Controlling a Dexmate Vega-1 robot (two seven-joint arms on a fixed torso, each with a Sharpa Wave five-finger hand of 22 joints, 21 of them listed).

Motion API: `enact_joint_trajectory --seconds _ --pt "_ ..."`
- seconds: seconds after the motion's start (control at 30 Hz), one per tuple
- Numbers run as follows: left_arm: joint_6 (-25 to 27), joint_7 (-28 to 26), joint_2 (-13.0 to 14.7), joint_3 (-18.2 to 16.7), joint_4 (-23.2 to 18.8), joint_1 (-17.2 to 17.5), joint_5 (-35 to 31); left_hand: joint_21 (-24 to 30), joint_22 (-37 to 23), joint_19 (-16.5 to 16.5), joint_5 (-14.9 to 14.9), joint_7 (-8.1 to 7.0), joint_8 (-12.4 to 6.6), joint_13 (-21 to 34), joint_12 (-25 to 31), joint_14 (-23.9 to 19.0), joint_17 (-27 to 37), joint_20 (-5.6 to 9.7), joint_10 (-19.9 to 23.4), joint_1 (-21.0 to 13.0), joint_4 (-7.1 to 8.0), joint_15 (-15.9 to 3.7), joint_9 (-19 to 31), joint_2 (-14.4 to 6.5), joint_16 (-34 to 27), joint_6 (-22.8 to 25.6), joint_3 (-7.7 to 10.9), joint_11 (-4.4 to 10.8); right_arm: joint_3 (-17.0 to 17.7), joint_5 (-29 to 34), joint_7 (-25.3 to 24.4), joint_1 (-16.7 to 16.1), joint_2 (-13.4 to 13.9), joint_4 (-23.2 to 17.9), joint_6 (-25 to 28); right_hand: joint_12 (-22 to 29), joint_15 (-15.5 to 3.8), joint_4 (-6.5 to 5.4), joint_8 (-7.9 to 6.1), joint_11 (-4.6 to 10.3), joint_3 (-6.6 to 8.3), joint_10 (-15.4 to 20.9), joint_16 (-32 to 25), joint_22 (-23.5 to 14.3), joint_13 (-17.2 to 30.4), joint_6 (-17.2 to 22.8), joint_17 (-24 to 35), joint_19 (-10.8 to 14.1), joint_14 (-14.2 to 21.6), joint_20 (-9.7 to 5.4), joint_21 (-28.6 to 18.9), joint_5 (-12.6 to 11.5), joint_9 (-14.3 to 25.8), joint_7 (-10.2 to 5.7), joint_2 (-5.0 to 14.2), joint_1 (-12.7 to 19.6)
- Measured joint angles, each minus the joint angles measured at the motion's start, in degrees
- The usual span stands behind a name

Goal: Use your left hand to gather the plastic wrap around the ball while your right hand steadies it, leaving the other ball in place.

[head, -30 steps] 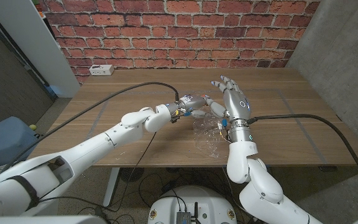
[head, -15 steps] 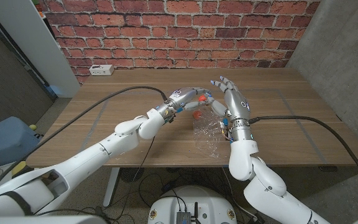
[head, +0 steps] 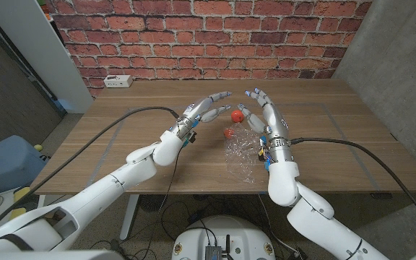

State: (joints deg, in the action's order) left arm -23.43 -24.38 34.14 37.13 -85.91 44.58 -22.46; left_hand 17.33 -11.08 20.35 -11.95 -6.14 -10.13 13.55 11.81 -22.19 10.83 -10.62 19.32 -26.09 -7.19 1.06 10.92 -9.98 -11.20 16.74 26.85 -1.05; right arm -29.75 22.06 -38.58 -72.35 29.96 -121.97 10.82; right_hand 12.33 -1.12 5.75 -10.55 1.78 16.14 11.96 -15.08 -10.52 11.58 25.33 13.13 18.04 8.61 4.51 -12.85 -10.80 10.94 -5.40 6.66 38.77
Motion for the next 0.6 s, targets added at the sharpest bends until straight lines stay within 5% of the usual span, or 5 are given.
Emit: enact_joint_trajectory --seconds 0.33,0.6 --pt "-8.7 2.1 -1.1 -3.9 4.9 2.3 12.3 -0.5 0.0 -0.6 0.0 -0.01 0.0 -0.3 -0.2 1.0 0.0 0.19 -1.0 1.0 0.6 -0.03 -0.3 0.4 0.1 -0.4 0.26 -0.4 0.9 -7.1 -1.4 0.4 -2.6 5.1 -9.8 -0.4 0.62 -0.25 0.41 -1.12 -0.26 -0.7 0.0 0.0 0.0 -2.1 0.1 0.4 0.6 0.85 0.0 0.2 -0.3 0.27 0.59 -1.4" --pt "-13.0 4.8 -1.6 -7.3 7.4 4.4 19.9 -0.5 0.0 -0.6 0.3 -0.01 0.0 -0.3 -0.2 1.3 0.0 0.2 -1.0 1.2 0.88 -0.34 -0.3 0.6 0.1 -0.4 0.07 -0.4 2.0 -10.9 -4.1 0.1 -5.5 9.2 -18.5 -0.4 0.74 -1.02 0.16 -2.18 -0.56 0.5 0.0 0.0 0.0 -2.2 0.4 -3.2 0.7 5.26 1.2 0.2 -0.3 0.41 0.05 -4.0"
